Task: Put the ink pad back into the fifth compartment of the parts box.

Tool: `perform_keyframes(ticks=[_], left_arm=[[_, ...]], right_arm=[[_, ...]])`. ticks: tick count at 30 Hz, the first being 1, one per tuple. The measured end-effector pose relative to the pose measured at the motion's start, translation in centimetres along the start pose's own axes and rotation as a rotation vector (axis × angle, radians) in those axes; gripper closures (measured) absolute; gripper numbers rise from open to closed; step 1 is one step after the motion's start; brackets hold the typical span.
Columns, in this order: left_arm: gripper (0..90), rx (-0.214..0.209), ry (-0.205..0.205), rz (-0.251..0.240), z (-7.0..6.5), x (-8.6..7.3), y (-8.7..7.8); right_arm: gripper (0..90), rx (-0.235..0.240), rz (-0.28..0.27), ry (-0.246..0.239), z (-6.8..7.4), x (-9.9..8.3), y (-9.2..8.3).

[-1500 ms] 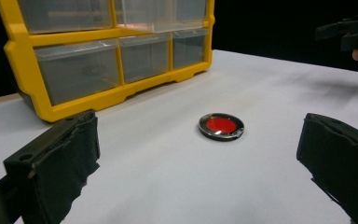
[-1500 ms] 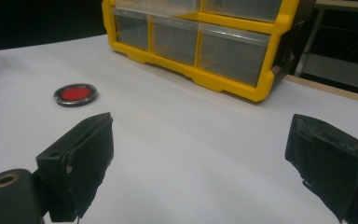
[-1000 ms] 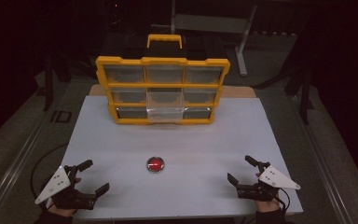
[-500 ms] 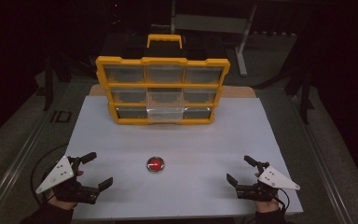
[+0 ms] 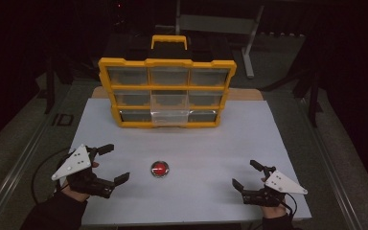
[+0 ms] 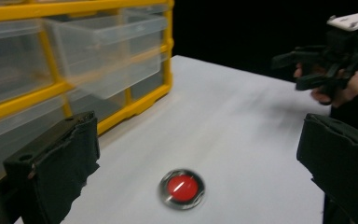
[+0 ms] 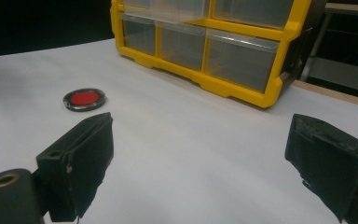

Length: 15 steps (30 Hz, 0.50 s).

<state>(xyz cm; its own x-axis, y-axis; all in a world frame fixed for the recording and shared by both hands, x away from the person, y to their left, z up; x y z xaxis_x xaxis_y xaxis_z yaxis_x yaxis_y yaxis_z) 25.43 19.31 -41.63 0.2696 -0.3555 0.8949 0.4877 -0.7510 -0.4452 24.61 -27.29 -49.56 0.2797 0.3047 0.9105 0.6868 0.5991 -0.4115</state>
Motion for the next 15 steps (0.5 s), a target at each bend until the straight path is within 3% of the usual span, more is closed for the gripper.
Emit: perform_keyframes(ticks=[4, 9, 15], left_arm=[[0.0, -0.022, 0.028, 0.025, -0.2, 0.6, 1.2], [0.1, -0.061, 0.038, 0.033, -0.5, 0.8, 2.6], [0.0, -0.076, 0.045, 0.044, -0.5, 1.0, 3.6]], right_arm=[[7.9, 0.004, 0.000, 0.000, 0.0, 0.0, 0.0], [7.9, 0.006, 0.000, -0.002, 0.1, 0.0, 0.0], [7.9, 0.008, -0.001, -0.003, 0.1, 0.0, 0.0]])
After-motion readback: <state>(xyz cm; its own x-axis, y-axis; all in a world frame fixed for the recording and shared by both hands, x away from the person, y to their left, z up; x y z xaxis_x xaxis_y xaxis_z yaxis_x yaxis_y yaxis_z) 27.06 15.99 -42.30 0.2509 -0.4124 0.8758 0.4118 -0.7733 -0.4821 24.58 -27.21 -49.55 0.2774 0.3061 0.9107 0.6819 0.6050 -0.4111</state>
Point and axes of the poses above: each handheld gripper's, and its own axes: y roughly forward along the jaws, x roughly out of its top, z roughly to its left, the point moved 3 cm from there along y, roughly forward along the jaws, and after that the axes turned 10 degrees about z, right-handed, at the moved point
